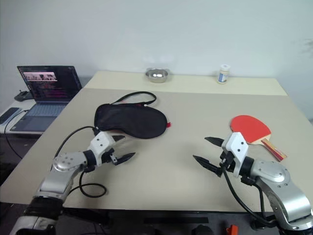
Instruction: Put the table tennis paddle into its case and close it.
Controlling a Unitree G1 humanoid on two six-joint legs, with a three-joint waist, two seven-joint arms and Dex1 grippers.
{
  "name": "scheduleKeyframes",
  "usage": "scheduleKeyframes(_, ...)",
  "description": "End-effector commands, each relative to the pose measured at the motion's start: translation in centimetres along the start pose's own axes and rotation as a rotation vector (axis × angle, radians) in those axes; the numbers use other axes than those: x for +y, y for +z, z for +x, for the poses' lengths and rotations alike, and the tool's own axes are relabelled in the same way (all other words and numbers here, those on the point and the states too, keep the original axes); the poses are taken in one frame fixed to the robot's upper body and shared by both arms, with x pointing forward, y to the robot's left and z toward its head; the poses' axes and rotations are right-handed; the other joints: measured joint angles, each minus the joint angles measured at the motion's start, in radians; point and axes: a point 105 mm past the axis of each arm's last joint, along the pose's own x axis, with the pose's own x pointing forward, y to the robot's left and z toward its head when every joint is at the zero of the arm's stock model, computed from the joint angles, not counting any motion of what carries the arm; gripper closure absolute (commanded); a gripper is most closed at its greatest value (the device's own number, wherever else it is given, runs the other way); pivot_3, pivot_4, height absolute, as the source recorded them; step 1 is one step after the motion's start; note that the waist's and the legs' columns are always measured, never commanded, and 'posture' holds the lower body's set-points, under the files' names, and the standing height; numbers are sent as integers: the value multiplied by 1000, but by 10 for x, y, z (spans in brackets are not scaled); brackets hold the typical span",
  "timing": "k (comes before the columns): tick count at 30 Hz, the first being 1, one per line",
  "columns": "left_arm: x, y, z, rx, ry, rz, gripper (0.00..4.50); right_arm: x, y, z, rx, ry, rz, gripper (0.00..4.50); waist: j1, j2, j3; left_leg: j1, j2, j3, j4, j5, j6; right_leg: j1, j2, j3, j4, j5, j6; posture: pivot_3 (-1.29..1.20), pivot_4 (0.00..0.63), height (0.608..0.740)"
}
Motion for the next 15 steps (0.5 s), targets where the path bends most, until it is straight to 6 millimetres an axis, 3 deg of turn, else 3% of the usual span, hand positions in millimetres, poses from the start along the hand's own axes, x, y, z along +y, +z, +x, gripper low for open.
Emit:
scheduleKeyframes(1,2,18,3,-58,-26,73,0,0,11,-4,-35,-10,-37,552,-1,0,0,0,0,0,0,0,0,0,0,0,0,0,0,0,150,740)
scheduleKeyframes(15,33,2,26,43,-37,140,0,8,28,-5,-86,74,-47,552,-5,0,0,0,0,0,0,0,0,0,7,-2,1,0,1,0,150,740)
